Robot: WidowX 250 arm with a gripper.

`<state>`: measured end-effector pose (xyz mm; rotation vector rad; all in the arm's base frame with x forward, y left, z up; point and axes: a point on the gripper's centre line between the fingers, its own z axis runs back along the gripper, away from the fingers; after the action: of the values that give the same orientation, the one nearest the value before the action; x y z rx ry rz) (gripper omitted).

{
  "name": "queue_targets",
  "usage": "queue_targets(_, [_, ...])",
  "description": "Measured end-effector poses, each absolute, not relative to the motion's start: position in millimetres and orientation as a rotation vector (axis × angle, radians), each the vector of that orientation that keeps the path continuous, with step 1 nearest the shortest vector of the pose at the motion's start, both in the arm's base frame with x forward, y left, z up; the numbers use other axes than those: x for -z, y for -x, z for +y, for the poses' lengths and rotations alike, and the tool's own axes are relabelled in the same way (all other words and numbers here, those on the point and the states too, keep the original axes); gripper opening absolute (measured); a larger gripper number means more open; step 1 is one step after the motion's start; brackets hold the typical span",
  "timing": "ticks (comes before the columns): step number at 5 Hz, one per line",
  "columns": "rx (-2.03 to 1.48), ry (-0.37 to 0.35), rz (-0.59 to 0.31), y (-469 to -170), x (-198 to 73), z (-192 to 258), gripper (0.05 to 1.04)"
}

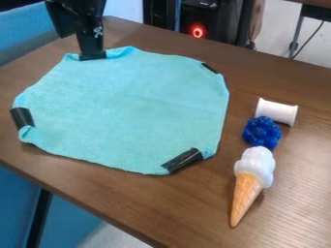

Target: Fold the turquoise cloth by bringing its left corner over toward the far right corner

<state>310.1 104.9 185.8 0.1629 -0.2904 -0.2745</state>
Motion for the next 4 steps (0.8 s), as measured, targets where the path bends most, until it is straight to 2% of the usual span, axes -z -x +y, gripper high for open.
queue_targets(2, [0.175,-0.118,-0.272,-305,-167,107,1.000])
queue_targets(4, [-0.059,-0.085,-0.403,-288,-168,122,1.000])
